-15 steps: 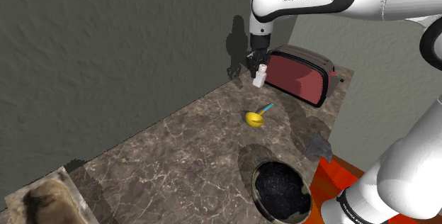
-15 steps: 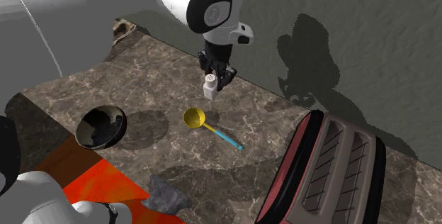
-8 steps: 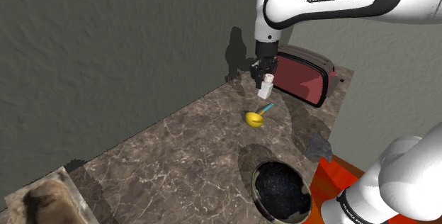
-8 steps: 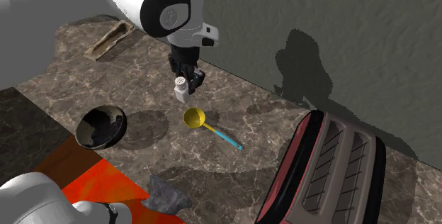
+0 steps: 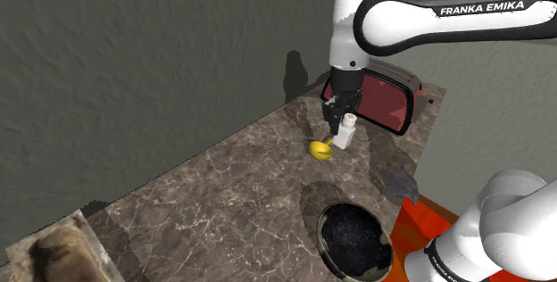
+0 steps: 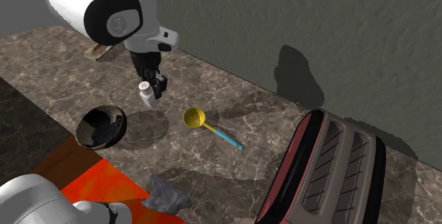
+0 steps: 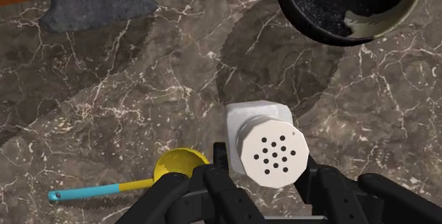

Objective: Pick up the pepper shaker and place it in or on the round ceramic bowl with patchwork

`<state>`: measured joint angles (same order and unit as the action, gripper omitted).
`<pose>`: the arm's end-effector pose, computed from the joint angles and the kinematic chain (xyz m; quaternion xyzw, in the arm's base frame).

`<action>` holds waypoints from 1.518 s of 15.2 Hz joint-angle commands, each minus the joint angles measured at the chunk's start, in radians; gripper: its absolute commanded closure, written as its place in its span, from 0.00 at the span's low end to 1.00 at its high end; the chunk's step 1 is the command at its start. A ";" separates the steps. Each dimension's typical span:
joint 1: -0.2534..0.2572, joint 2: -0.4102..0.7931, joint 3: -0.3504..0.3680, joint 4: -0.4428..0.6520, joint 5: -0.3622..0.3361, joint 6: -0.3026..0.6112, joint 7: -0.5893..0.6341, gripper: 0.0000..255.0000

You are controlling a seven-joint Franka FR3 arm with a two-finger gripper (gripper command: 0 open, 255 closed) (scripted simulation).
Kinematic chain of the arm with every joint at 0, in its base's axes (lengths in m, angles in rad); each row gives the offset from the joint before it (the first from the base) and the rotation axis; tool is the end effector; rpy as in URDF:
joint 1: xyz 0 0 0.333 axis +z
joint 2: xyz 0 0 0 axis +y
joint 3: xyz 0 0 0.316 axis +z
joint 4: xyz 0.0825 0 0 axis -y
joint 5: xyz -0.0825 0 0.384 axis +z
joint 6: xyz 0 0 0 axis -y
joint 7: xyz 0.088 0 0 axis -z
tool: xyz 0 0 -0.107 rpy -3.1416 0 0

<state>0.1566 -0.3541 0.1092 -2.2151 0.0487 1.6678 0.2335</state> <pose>0.4085 0.1199 0.5042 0.9952 0.0062 -0.0956 0.0188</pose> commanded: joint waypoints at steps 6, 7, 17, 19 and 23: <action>0.072 -0.177 0.088 -0.137 0.087 -0.032 0.122 1.00; 0.083 -0.198 0.101 -0.152 0.101 -0.037 0.141 1.00; 0.186 -0.343 0.234 -0.253 0.242 -0.057 0.306 1.00; 0.188 -0.342 0.239 -0.278 0.247 -0.030 0.303 1.00; 0.190 -0.335 0.251 -0.327 0.257 0.025 0.298 1.00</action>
<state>0.3459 -0.6949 0.3544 -2.5297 0.3014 1.6743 0.5307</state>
